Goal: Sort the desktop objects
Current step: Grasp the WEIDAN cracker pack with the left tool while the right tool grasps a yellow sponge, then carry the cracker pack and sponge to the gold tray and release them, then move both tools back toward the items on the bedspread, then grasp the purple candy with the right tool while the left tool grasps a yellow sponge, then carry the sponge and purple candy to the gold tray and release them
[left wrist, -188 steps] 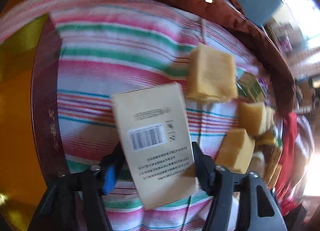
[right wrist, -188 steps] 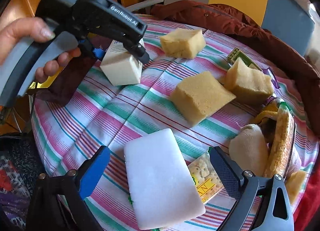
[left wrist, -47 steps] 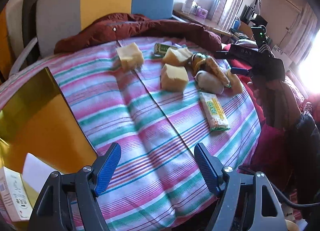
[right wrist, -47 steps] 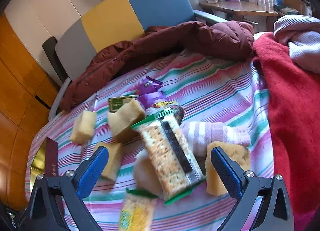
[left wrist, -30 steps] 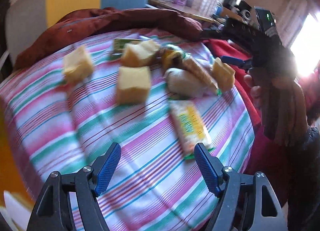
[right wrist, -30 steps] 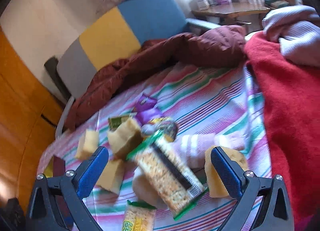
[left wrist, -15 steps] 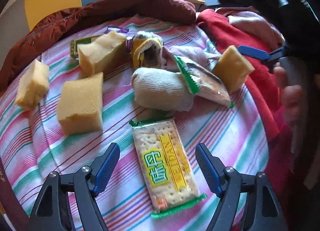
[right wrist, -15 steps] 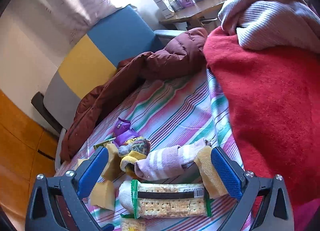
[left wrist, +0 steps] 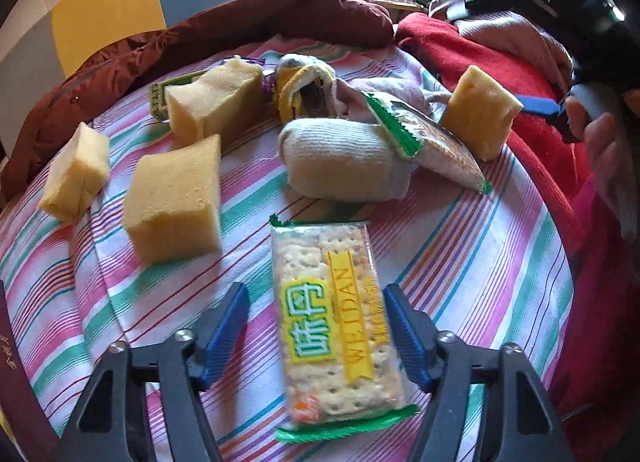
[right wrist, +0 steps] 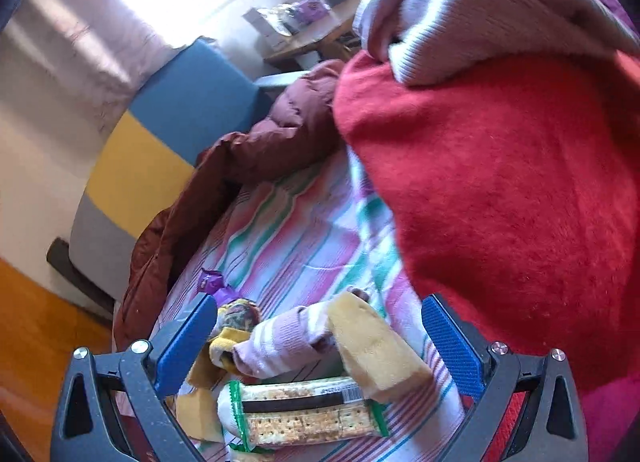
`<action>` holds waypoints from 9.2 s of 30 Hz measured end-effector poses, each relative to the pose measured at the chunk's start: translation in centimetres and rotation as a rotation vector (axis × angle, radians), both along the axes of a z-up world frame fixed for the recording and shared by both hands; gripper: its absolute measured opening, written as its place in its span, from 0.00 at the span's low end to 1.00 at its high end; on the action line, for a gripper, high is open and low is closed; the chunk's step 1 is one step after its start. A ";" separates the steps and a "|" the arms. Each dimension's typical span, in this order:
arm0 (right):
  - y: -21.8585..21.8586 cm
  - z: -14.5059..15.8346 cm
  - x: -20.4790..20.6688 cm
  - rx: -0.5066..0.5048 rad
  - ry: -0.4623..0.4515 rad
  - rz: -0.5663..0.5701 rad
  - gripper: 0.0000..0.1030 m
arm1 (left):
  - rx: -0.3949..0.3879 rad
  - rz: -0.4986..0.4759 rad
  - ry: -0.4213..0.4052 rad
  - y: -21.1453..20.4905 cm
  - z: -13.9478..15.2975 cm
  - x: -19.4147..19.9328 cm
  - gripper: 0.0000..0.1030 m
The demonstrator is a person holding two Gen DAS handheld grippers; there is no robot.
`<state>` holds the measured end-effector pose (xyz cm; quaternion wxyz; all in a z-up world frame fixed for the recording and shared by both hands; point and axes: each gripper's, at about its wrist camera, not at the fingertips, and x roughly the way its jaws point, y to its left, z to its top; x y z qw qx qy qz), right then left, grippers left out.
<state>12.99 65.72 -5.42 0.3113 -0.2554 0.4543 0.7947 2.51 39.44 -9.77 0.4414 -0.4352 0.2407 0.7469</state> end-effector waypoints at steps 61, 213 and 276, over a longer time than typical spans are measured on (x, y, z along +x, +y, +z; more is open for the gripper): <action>-43.6 2.1 -22.2 -0.043 0.108 1.144 0.41 | 0.169 0.963 0.064 -42.1 6.0 -17.1 0.47; -5.3 0.9 -25.3 0.263 -0.136 0.592 0.38 | 0.050 0.475 -0.066 -1.6 1.9 -21.9 0.75; -47.1 3.0 -23.1 0.129 0.000 1.329 0.63 | 0.189 0.979 0.018 -38.9 5.6 -12.1 0.59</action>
